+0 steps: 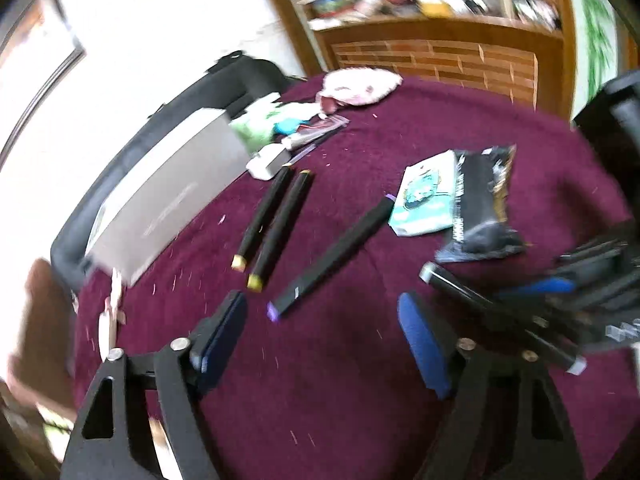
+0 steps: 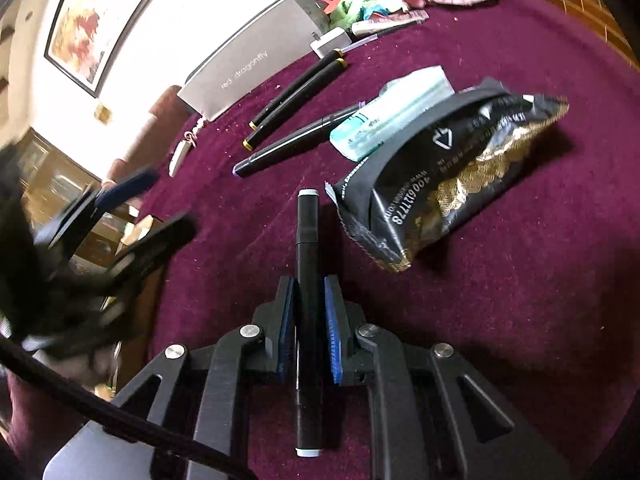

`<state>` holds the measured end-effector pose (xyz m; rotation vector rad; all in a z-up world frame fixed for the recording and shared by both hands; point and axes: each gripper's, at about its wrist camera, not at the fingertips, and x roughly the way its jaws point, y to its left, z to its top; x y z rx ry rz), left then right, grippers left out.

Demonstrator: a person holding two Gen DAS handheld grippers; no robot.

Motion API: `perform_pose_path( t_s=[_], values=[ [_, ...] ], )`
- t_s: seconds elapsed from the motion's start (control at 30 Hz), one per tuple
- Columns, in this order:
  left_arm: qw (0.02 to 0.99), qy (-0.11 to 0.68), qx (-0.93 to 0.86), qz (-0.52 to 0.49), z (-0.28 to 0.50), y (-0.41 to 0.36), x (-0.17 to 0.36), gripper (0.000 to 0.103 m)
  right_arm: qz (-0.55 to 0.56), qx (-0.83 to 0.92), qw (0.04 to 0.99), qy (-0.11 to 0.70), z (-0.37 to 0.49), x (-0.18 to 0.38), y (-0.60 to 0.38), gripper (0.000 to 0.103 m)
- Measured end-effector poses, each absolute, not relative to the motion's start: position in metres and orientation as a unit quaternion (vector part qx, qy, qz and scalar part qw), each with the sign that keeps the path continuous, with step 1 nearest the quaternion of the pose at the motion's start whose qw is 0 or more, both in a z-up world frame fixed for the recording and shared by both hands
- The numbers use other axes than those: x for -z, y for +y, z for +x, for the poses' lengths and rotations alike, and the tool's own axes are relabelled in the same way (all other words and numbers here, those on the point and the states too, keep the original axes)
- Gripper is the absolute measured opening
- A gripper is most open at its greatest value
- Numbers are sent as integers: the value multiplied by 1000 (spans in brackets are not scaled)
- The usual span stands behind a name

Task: Organize objects
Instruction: 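Grasp a purple-cap marker with the left tool while the right tool grasps a black marker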

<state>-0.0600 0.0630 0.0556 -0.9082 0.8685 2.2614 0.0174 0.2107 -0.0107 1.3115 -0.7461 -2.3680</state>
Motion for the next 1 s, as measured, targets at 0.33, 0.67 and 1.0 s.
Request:
perform_pose_path(
  t_s=[0.33,0.67,1.0],
  values=[
    [361,345,-780,-377,-122,107,-17,57,464,826,166,-274,15,9,209,12],
    [369,276,-784,-416,-88,96,-19,11,460,831,163,-267,16,5,202,12],
    [306,204,-802,-471,-27,30,-21,11,460,826,166,-279,20,6,208,11]
  ],
)
